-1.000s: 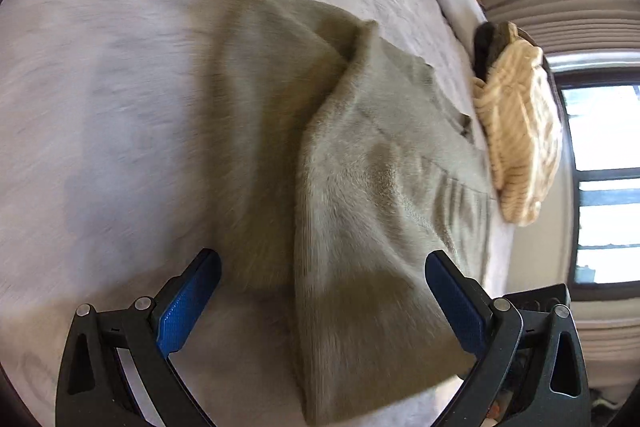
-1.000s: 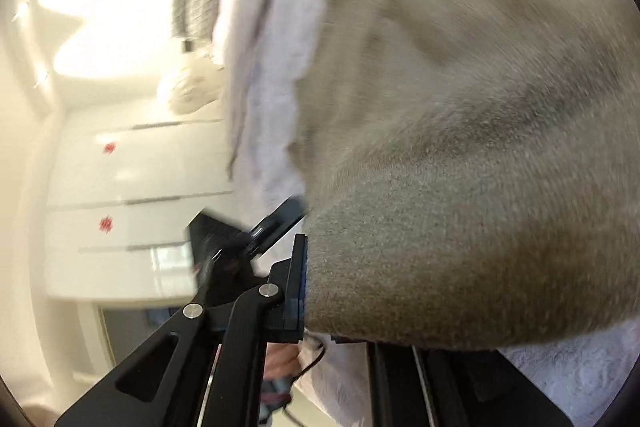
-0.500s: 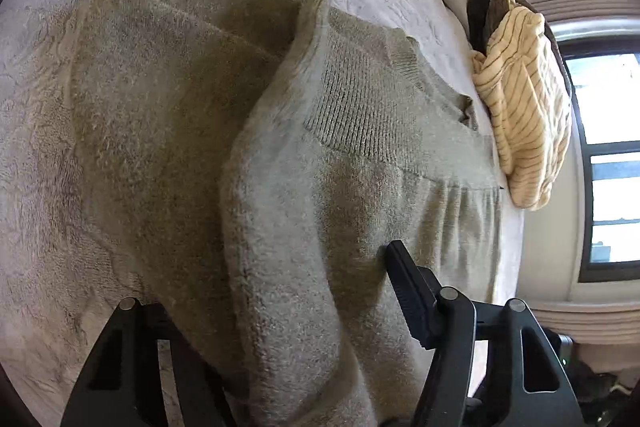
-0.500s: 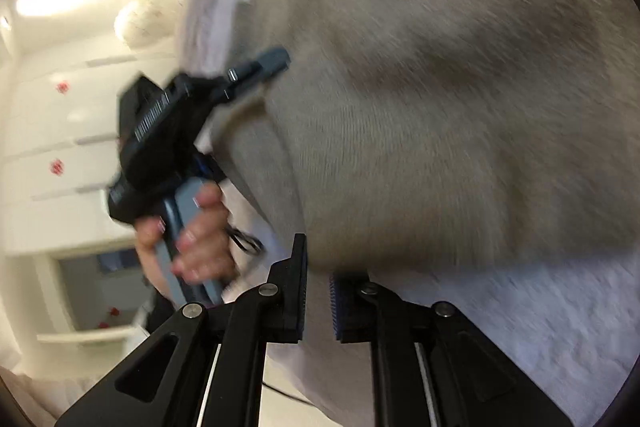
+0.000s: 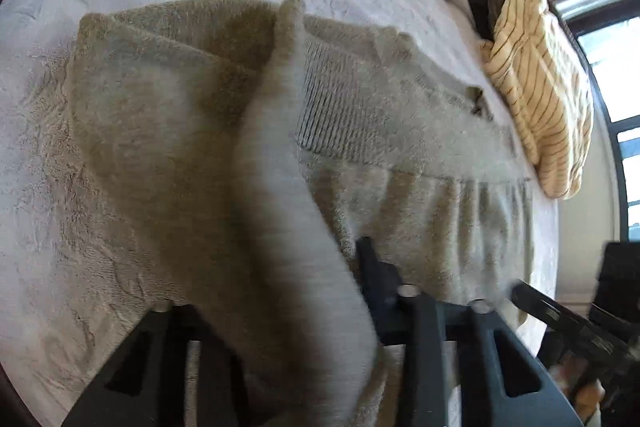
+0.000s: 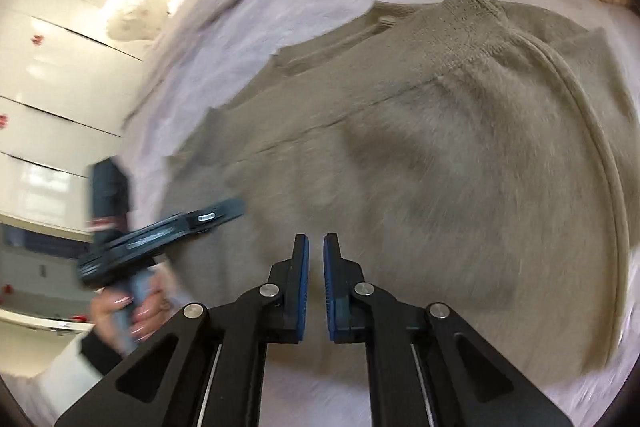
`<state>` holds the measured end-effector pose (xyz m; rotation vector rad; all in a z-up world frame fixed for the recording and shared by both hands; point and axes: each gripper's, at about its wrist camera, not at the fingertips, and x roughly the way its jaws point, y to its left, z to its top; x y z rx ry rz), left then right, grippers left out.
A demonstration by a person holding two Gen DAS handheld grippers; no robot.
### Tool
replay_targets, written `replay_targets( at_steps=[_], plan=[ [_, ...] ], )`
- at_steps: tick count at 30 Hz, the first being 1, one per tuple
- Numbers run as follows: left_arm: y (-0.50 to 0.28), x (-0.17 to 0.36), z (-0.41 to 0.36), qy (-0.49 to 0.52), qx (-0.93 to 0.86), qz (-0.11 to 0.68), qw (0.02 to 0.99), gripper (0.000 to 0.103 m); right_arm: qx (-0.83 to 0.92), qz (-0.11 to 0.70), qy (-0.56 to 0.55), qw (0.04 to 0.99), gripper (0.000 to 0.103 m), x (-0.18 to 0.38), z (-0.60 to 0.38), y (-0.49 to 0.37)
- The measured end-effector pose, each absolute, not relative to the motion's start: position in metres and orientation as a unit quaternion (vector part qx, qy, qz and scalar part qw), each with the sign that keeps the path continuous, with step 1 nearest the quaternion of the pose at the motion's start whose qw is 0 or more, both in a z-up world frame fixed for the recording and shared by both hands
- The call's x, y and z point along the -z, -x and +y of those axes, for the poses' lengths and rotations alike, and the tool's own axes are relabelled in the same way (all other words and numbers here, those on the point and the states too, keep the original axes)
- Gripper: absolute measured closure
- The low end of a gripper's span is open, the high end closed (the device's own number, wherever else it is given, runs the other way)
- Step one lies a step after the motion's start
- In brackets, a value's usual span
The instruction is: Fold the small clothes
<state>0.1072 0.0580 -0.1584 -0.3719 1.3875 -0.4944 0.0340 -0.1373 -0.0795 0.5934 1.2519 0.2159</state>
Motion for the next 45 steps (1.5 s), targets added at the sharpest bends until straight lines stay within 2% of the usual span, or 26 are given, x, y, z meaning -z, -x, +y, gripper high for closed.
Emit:
replay_targets(
  at_steps=[4, 9, 16, 20, 24, 25, 26, 27, 29, 32, 35, 37, 38, 39, 40, 41, 42, 45],
  plan=[
    [-0.105, 0.136, 0.055, 0.181, 0.239, 0.605, 0.737, 0.074, -0.092, 0.616, -0.252, 0.741, 0.095, 0.124, -0.131, -0.046],
    [-0.105, 0.089, 0.023, 0.173, 0.281, 0.572, 0.750, 0.076, -0.108, 0.600, -0.275, 0.743, 0.096, 0.117, -0.142, -0.033],
    [-0.101, 0.028, -0.078, 0.109, 0.358, 0.527, 0.763, 0.076, -0.118, 0.542, -0.373, 0.744, 0.095, 0.094, -0.204, 0.003],
    [-0.085, 0.024, -0.151, 0.032, 0.380, 0.516, 0.767, 0.076, -0.087, 0.517, -0.420, 0.741, 0.095, 0.090, -0.255, 0.034],
    [-0.065, 0.053, -0.220, -0.052, 0.379, 0.523, 0.762, 0.075, -0.057, 0.517, -0.458, 0.721, 0.095, 0.108, -0.288, 0.054],
    [-0.060, 0.066, -0.233, -0.075, 0.370, 0.532, 0.758, 0.074, -0.057, 0.514, -0.472, 0.714, 0.095, 0.113, -0.295, 0.060],
    [-0.056, 0.072, -0.239, -0.084, 0.367, 0.538, 0.754, 0.064, -0.059, 0.509, -0.484, 0.709, 0.095, 0.117, -0.299, 0.065],
    [-0.053, 0.078, -0.244, -0.084, 0.366, 0.544, 0.751, 0.049, -0.061, 0.506, -0.493, 0.705, 0.095, 0.121, -0.300, 0.067],
    [-0.047, 0.077, -0.238, -0.061, 0.378, 0.544, 0.747, 0.039, -0.064, 0.502, -0.502, 0.702, 0.095, 0.124, -0.305, 0.073],
    [-0.040, 0.066, -0.238, -0.047, 0.400, 0.537, 0.741, 0.026, -0.067, 0.495, -0.517, 0.695, 0.095, 0.133, -0.307, 0.072],
    [-0.036, 0.045, -0.235, -0.052, 0.411, 0.511, 0.753, 0.026, -0.066, 0.475, -0.544, 0.689, 0.094, 0.136, -0.325, 0.078],
    [-0.043, 0.033, -0.222, -0.038, 0.404, 0.499, 0.765, 0.026, -0.069, 0.453, -0.571, 0.681, 0.090, 0.141, -0.335, 0.084],
    [-0.046, 0.029, -0.216, -0.032, 0.395, 0.499, 0.771, 0.026, -0.071, 0.442, -0.589, 0.673, 0.080, 0.146, -0.343, 0.089],
    [-0.049, 0.027, -0.206, -0.023, 0.385, 0.500, 0.776, 0.026, -0.073, 0.427, -0.611, 0.662, 0.063, 0.149, -0.351, 0.094],
    [-0.053, 0.028, -0.196, -0.014, 0.368, 0.502, 0.782, 0.026, -0.076, 0.411, -0.630, 0.654, 0.056, 0.148, -0.361, 0.099],
    [-0.057, 0.029, -0.187, -0.008, 0.356, 0.504, 0.787, 0.026, -0.081, 0.399, -0.643, 0.649, 0.042, 0.151, -0.363, 0.100],
    [-0.060, 0.031, -0.175, -0.004, 0.338, 0.507, 0.793, 0.026, -0.090, 0.383, -0.658, 0.643, 0.034, 0.152, -0.369, 0.101],
    [-0.071, 0.047, -0.140, -0.003, 0.275, 0.530, 0.803, 0.026, -0.112, 0.363, -0.682, 0.625, 0.033, 0.156, -0.379, 0.093]
  ],
)
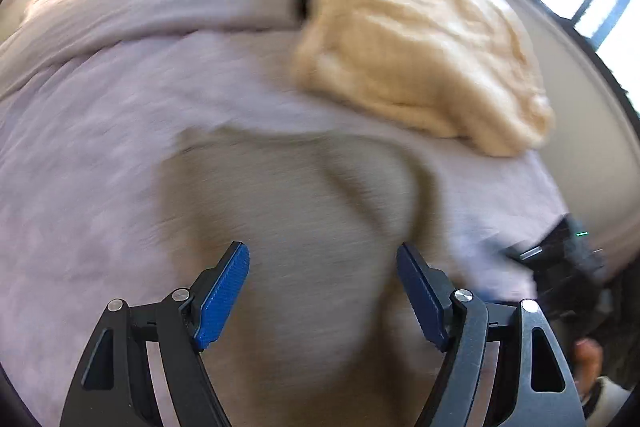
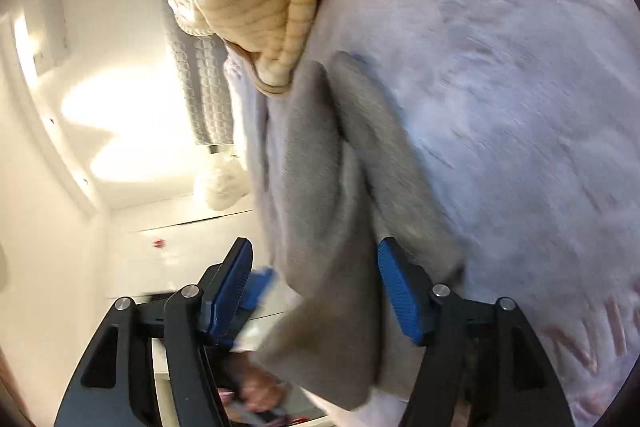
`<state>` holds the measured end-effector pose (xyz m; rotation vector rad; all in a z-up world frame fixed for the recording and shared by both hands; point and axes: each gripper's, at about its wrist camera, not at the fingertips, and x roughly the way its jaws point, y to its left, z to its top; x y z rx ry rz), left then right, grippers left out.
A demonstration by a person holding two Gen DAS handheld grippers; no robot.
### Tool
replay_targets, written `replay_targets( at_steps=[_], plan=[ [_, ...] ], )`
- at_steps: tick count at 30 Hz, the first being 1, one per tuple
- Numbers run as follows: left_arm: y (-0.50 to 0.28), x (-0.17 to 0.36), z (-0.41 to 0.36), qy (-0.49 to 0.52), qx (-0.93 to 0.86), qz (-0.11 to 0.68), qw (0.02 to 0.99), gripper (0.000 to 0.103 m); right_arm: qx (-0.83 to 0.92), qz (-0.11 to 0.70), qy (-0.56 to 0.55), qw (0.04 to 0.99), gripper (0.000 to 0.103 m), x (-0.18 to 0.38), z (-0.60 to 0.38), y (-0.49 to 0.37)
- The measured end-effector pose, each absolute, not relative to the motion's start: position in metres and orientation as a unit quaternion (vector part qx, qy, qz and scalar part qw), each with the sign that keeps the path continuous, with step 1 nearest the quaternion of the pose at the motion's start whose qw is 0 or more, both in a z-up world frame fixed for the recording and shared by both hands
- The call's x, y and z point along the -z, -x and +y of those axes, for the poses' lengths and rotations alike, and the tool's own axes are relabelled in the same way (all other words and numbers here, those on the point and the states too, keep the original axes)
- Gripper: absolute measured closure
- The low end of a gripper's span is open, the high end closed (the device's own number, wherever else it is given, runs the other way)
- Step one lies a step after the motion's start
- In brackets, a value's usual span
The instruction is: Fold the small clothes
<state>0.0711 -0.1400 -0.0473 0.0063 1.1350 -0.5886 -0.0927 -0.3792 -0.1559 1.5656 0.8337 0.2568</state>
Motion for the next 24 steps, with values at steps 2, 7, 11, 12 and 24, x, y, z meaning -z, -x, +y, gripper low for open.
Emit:
replay_targets(
  at_steps=[2, 7, 11, 12, 24],
  plan=[
    [-0.078, 0.066, -0.122, -0.002, 0.234, 0.555, 0.798, 0.026, -0.121, 0.376, -0.676, 0.622, 0.033, 0.157, -0.381, 0.079],
    [-0.069, 0.090, -0.106, -0.007, 0.205, 0.581, 0.787, 0.026, -0.118, 0.437, -0.614, 0.646, 0.033, 0.136, -0.389, 0.045],
    [-0.055, 0.090, -0.132, -0.048, 0.229, 0.568, 0.789, 0.026, -0.109, 0.499, -0.538, 0.671, 0.033, 0.124, -0.383, 0.018],
    [-0.051, 0.090, -0.138, -0.054, 0.236, 0.568, 0.786, 0.026, -0.105, 0.513, -0.521, 0.674, 0.033, 0.120, -0.381, 0.014],
    [-0.019, 0.066, -0.174, -0.108, 0.266, 0.529, 0.799, 0.025, -0.100, 0.524, -0.498, 0.684, 0.035, 0.121, -0.395, 0.022]
  ],
)
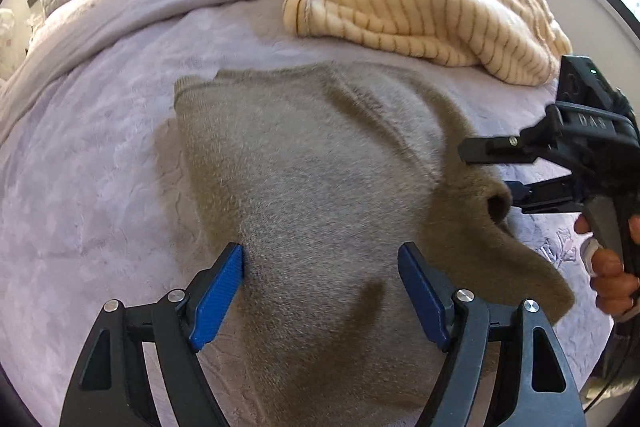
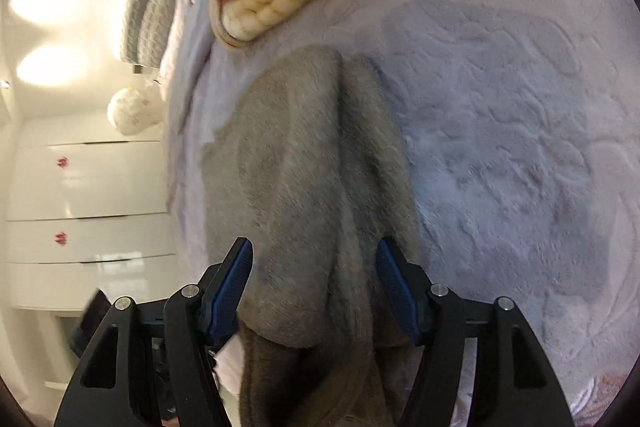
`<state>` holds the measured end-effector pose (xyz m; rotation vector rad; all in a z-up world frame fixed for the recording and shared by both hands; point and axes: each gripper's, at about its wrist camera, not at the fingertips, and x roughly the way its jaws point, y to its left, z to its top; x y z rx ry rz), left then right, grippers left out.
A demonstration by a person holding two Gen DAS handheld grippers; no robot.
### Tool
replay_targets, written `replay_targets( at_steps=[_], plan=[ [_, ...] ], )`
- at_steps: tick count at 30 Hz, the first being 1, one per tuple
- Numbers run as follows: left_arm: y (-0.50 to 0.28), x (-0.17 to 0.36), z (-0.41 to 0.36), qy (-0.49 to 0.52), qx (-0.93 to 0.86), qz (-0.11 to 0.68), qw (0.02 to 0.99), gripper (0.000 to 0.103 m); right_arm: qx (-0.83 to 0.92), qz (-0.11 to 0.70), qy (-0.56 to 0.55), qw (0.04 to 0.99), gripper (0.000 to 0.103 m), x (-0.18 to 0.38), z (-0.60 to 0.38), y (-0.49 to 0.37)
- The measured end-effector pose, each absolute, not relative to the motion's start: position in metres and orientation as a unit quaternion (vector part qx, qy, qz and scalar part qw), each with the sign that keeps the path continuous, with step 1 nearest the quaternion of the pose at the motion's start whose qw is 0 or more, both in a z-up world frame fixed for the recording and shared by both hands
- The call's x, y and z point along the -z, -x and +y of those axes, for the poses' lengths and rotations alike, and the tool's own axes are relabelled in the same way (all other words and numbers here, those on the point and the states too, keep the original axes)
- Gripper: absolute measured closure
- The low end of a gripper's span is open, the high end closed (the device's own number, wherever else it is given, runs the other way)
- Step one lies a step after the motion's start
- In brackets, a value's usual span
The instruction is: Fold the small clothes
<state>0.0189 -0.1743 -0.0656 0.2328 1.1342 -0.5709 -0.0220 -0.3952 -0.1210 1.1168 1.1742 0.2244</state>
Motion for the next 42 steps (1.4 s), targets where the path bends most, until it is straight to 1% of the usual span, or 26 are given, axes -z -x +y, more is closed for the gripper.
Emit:
replay_targets(
  at_steps=[1, 2, 3, 4, 6, 8, 10, 11, 14, 16, 18, 20, 22, 24, 26, 29, 30, 31, 32, 33, 34, 35, 38, 39, 40, 42],
  plan=[
    [-0.017, 0.065, -0.173, -0.106, 0.266, 0.528, 0.799, 0.025, -0.105, 0.523, -0.494, 0.686, 0.035, 0.122, -0.399, 0.023],
    [-0.019, 0.065, -0.171, -0.103, 0.265, 0.531, 0.798, 0.025, -0.109, 0.529, -0.480, 0.691, 0.040, 0.119, -0.396, 0.017],
    [-0.022, 0.068, -0.169, -0.099, 0.261, 0.535, 0.797, 0.025, -0.110, 0.539, -0.463, 0.695, 0.069, 0.119, -0.388, 0.007],
    [-0.026, 0.072, -0.165, -0.093, 0.253, 0.543, 0.795, 0.025, -0.098, 0.568, -0.423, 0.699, 0.086, 0.121, -0.381, 0.002],
    [-0.032, 0.076, -0.158, -0.079, 0.237, 0.554, 0.794, 0.025, -0.089, 0.571, -0.407, 0.707, 0.087, 0.118, -0.376, -0.002],
    [-0.038, 0.073, -0.146, -0.058, 0.222, 0.555, 0.800, 0.025, -0.109, 0.535, -0.398, 0.737, 0.089, 0.095, -0.379, 0.007],
    [-0.042, 0.070, -0.134, -0.044, 0.209, 0.549, 0.808, 0.025, -0.112, 0.522, -0.400, 0.745, 0.089, 0.089, -0.385, 0.018],
    [-0.045, 0.071, -0.131, -0.042, 0.204, 0.551, 0.808, 0.025, -0.106, 0.527, -0.407, 0.738, 0.089, 0.094, -0.389, 0.022],
    [-0.051, 0.088, -0.125, -0.038, 0.198, 0.576, 0.792, 0.017, -0.075, 0.559, -0.416, 0.713, 0.087, 0.131, -0.399, 0.031],
    [-0.050, 0.098, -0.123, -0.027, 0.198, 0.587, 0.785, 0.016, -0.071, 0.548, -0.461, 0.694, 0.087, 0.142, -0.408, 0.041],
    [-0.048, 0.096, -0.121, -0.023, 0.195, 0.587, 0.786, 0.016, -0.061, 0.539, -0.468, 0.698, 0.082, 0.138, -0.414, 0.052],
    [-0.043, 0.092, -0.119, -0.031, 0.194, 0.582, 0.789, 0.016, -0.052, 0.540, -0.448, 0.711, 0.082, 0.124, -0.414, 0.063],
    [-0.042, 0.088, -0.115, -0.035, 0.193, 0.585, 0.787, 0.016, -0.056, 0.537, -0.428, 0.725, 0.077, 0.105, -0.413, 0.077],
    [-0.040, 0.084, -0.111, -0.033, 0.194, 0.591, 0.783, 0.016, -0.081, 0.524, -0.416, 0.739, 0.068, 0.081, -0.404, 0.087],
    [-0.040, 0.082, -0.108, -0.031, 0.195, 0.595, 0.779, 0.016, -0.110, 0.518, -0.408, 0.743, 0.062, 0.069, -0.395, 0.090],
    [-0.037, 0.080, -0.104, -0.015, 0.204, 0.606, 0.768, 0.016, -0.146, 0.535, -0.384, 0.738, 0.062, 0.064, -0.369, 0.091],
    [-0.035, 0.081, -0.104, -0.012, 0.208, 0.610, 0.764, 0.017, -0.152, 0.543, -0.375, 0.736, 0.064, 0.066, -0.361, 0.090],
    [-0.032, 0.085, -0.105, -0.012, 0.210, 0.616, 0.759, 0.016, -0.152, 0.562, -0.353, 0.733, 0.068, 0.071, -0.352, 0.093],
    [-0.029, 0.089, -0.107, -0.019, 0.209, 0.621, 0.755, 0.016, -0.143, 0.577, -0.331, 0.733, 0.082, 0.077, -0.342, 0.084],
    [-0.025, 0.096, -0.108, -0.028, 0.209, 0.628, 0.749, 0.016, -0.130, 0.593, -0.308, 0.733, 0.087, 0.085, -0.333, 0.083],
    [-0.021, 0.103, -0.109, -0.035, 0.207, 0.634, 0.744, 0.016, -0.110, 0.611, -0.285, 0.730, 0.090, 0.096, -0.330, 0.086],
    [-0.016, 0.111, -0.108, -0.041, 0.204, 0.641, 0.739, 0.016, -0.097, 0.618, -0.285, 0.726, 0.096, 0.106, -0.331, 0.089],
    [-0.006, 0.124, -0.102, -0.034, 0.204, 0.651, 0.730, 0.016, -0.081, 0.601, -0.365, 0.706, 0.098, 0.117, -0.349, 0.102],
    [-0.004, 0.126, -0.099, -0.029, 0.204, 0.651, 0.731, 0.010, -0.075, 0.595, -0.385, 0.701, 0.098, 0.120, -0.354, 0.105],
    [-0.001, 0.127, -0.097, -0.030, 0.197, 0.651, 0.732, 0.007, -0.072, 0.590, -0.399, 0.698, 0.098, 0.123, -0.358, 0.110],
    [0.001, 0.129, -0.093, -0.026, 0.196, 0.652, 0.732, 0.006, -0.066, 0.582, -0.420, 0.694, 0.098, 0.126, -0.363, 0.118]
  ],
)
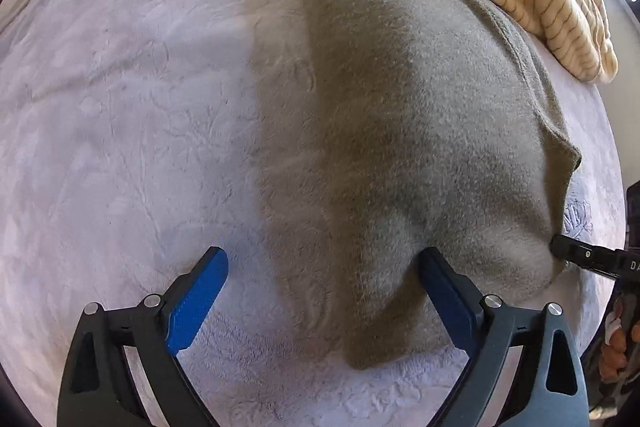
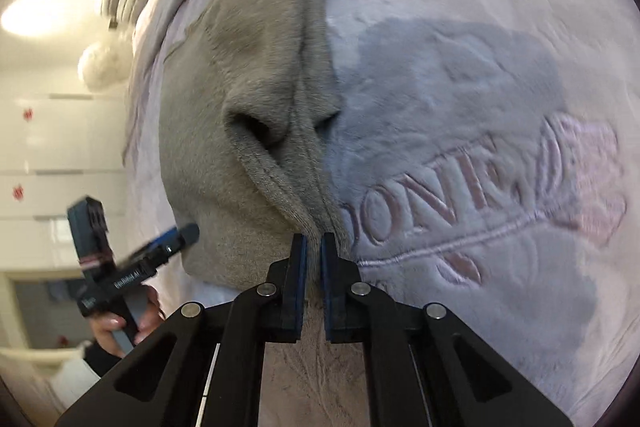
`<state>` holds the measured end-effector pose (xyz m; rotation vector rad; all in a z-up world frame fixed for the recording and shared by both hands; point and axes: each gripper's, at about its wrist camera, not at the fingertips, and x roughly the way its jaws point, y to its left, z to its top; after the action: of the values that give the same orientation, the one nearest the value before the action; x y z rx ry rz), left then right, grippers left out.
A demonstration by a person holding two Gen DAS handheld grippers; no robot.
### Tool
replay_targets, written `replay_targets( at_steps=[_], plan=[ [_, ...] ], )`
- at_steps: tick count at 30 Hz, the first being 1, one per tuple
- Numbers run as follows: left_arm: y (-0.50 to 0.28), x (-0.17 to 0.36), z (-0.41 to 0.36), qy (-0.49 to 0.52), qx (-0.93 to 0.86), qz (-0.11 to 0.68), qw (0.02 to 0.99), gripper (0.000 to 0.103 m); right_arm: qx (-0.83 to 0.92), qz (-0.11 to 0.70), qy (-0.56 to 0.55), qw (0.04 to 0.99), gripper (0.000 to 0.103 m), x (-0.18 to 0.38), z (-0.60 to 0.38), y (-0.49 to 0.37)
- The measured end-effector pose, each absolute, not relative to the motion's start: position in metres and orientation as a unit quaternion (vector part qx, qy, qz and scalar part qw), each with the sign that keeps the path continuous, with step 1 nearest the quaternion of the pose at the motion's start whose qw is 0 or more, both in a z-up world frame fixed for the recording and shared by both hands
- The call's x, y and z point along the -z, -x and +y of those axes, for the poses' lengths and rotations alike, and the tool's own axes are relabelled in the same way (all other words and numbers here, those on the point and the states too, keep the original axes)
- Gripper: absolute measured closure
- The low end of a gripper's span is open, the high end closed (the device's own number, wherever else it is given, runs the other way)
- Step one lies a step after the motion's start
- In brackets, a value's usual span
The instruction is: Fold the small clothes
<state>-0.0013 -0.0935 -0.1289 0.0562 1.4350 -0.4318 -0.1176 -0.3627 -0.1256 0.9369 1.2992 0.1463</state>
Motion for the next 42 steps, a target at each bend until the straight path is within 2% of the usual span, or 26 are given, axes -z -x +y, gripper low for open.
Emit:
replay_targets(
  at_steps=[2, 4, 5, 17, 19, 20, 25, 26, 27, 29, 35, 41, 42],
  plan=[
    [0.002, 0.129, -0.092, -0.022, 0.195, 0.654, 0.731, 0.006, -0.053, 0.577, -0.429, 0.693, 0.097, 0.127, -0.365, 0.121],
    [0.003, 0.127, -0.091, -0.027, 0.198, 0.651, 0.732, 0.006, -0.033, 0.579, -0.424, 0.696, 0.087, 0.125, -0.371, 0.135],
    [0.003, 0.127, -0.092, -0.030, 0.199, 0.650, 0.733, 0.006, -0.026, 0.579, -0.423, 0.697, 0.086, 0.125, -0.374, 0.140],
    [-0.002, 0.120, -0.089, -0.038, 0.202, 0.653, 0.729, 0.006, 0.095, 0.560, -0.389, 0.725, 0.083, 0.093, -0.371, 0.141],
    [-0.005, 0.117, -0.087, -0.039, 0.199, 0.655, 0.728, 0.007, 0.096, 0.542, -0.417, 0.723, 0.082, 0.087, -0.381, 0.147],
    [-0.005, 0.117, -0.086, -0.038, 0.198, 0.655, 0.728, 0.007, 0.096, 0.541, -0.420, 0.722, 0.078, 0.086, -0.383, 0.148],
    [-0.007, 0.116, -0.086, -0.041, 0.197, 0.658, 0.726, 0.007, 0.086, 0.552, -0.405, 0.723, 0.078, 0.084, -0.376, 0.136],
    [-0.007, 0.116, -0.086, -0.042, 0.197, 0.658, 0.726, 0.007, 0.083, 0.553, -0.407, 0.722, 0.075, 0.084, -0.373, 0.133],
    [-0.007, 0.115, -0.086, -0.044, 0.197, 0.657, 0.726, 0.007, 0.079, 0.554, -0.408, 0.722, 0.064, 0.085, -0.371, 0.130],
    [-0.006, 0.113, -0.085, -0.048, 0.196, 0.655, 0.728, 0.007, 0.075, 0.554, -0.407, 0.722, 0.051, 0.085, -0.365, 0.124],
    [-0.010, 0.107, -0.079, -0.055, 0.191, 0.654, 0.730, 0.006, 0.060, 0.560, -0.395, 0.725, 0.044, 0.086, -0.358, 0.116],
    [-0.016, 0.105, -0.076, -0.049, 0.191, 0.649, 0.735, 0.006, 0.061, 0.565, -0.397, 0.721, 0.043, 0.091, -0.364, 0.110],
    [-0.017, 0.103, -0.074, -0.049, 0.190, 0.642, 0.741, 0.004, 0.060, 0.564, -0.395, 0.722, 0.043, 0.091, -0.365, 0.108]
  ],
)
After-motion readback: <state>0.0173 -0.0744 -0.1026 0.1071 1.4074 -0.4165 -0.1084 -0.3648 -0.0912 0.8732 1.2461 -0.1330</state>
